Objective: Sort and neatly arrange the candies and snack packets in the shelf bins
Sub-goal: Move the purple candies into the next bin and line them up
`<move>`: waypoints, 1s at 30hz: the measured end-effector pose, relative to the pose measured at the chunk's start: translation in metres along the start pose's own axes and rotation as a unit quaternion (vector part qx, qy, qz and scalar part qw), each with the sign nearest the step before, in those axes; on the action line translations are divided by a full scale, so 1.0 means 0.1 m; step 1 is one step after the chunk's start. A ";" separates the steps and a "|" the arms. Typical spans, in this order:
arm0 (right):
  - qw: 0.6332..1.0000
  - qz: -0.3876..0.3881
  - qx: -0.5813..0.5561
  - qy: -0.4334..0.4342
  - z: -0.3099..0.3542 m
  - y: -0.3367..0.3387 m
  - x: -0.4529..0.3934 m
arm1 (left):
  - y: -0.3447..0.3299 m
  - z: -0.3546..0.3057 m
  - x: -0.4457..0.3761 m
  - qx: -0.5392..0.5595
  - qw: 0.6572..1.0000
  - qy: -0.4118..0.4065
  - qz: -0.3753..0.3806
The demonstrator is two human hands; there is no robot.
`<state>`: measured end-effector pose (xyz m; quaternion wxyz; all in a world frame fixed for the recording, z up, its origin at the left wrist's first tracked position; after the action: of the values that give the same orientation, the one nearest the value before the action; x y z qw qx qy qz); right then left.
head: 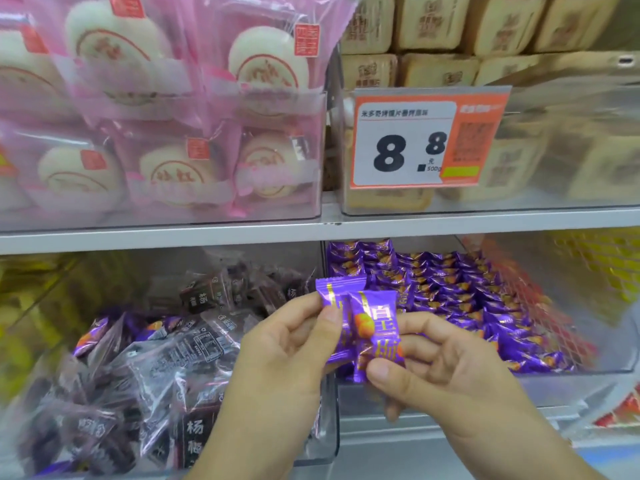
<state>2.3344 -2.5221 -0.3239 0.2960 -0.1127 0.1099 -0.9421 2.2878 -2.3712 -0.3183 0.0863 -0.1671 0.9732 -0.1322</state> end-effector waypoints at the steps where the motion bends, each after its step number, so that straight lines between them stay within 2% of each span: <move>1: 1.000 -0.006 0.008 0.006 0.00 -0.01 -0.01 | -0.02 0.00 0.00 0.005 1.000 0.006 -0.001; 4: 0.999 -0.019 0.035 0.020 -0.01 0.01 -0.02 | -0.06 0.01 0.00 -0.005 1.000 0.005 0.019; 9: 0.990 -0.039 0.124 0.053 -0.01 0.03 -0.01 | -0.11 0.01 0.03 -0.034 0.997 -0.049 0.042; 13: 0.971 -0.087 0.195 0.111 0.05 0.09 0.00 | -0.12 0.01 0.04 -0.045 0.995 -0.069 0.048; 15: 0.967 -0.075 0.208 0.130 0.07 0.11 0.01 | -0.11 0.01 0.04 -0.047 0.994 -0.082 0.051; 19: 0.983 -0.007 0.145 0.111 0.06 0.11 0.00 | -0.14 0.03 0.08 -0.070 0.991 -0.104 0.049; 26: 0.976 0.009 0.183 0.119 0.08 0.14 -0.07 | -0.10 0.05 0.07 -0.269 0.941 -0.204 0.020; 28: 0.974 0.000 0.196 0.115 0.15 0.24 -0.13 | -0.04 0.05 0.05 -0.354 0.910 -0.216 0.016; 30: 0.963 -0.046 0.244 0.105 0.23 0.42 -0.22 | 0.08 0.09 0.01 -0.437 0.875 -0.210 0.010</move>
<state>2.3806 -2.5461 -0.3169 0.2575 0.0579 -0.0985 -0.9595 2.2867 -2.3665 -0.3287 0.2080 -0.2014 0.8927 0.3455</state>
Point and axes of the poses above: each hand's wrist, its own x-axis away from the middle knuckle, its own y-axis out of the back of the hand, z = x × y, the point moved 1 cm from there along -x, towards the middle knuckle, and after that the axes turned 7 degrees about -y, right-handed, at the moved point
